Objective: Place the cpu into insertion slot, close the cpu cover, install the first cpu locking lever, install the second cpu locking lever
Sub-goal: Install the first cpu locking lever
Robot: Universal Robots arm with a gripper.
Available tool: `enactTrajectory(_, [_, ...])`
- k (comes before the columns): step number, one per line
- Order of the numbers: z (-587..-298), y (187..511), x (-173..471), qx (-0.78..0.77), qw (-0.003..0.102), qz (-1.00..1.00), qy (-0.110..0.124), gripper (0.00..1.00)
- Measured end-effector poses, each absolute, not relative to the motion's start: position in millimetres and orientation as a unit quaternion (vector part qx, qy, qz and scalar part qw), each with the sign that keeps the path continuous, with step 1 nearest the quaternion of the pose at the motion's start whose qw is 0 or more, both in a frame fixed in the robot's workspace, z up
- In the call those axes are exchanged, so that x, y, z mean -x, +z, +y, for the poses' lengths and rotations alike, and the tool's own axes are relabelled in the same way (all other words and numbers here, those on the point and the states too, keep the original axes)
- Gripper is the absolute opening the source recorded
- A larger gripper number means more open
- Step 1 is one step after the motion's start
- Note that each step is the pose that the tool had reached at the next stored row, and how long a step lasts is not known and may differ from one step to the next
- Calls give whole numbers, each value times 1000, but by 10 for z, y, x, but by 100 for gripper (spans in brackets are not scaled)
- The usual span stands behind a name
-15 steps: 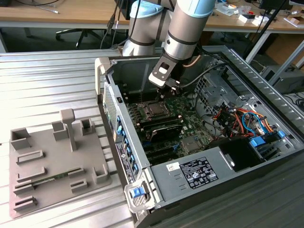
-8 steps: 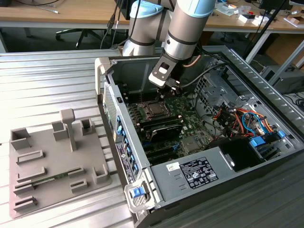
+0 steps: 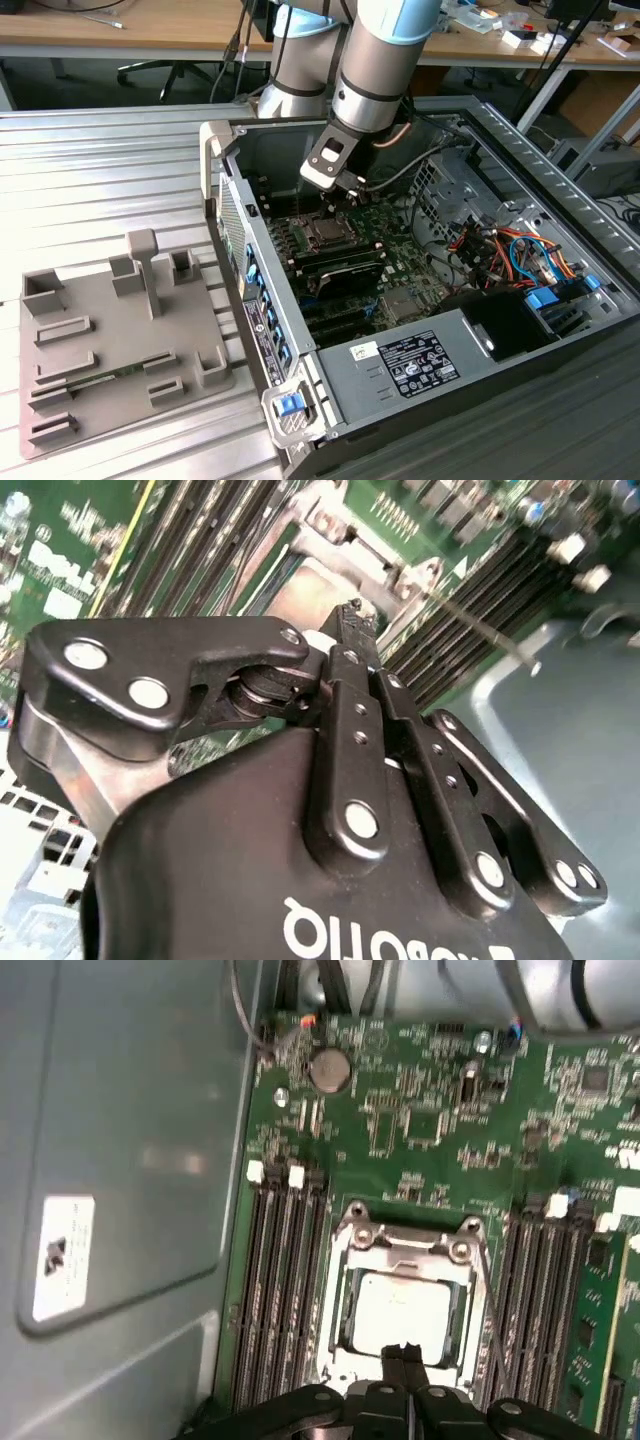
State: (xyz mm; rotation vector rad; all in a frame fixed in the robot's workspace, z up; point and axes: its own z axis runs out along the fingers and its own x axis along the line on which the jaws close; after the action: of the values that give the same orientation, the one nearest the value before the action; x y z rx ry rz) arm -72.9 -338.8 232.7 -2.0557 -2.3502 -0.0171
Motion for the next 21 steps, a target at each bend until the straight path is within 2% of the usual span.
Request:
enactTrajectory(11, [-3391,2020,759,658,9,-753,-4,11])
enactTrajectory(14, [-3391,2029,759,658,9,-753,-5,11])
enactTrajectory(16, [-3389,2177,750,658,9,-753,-6,11])
enactTrajectory(21, [-3389,2268,576,658,10,-753,-5,11])
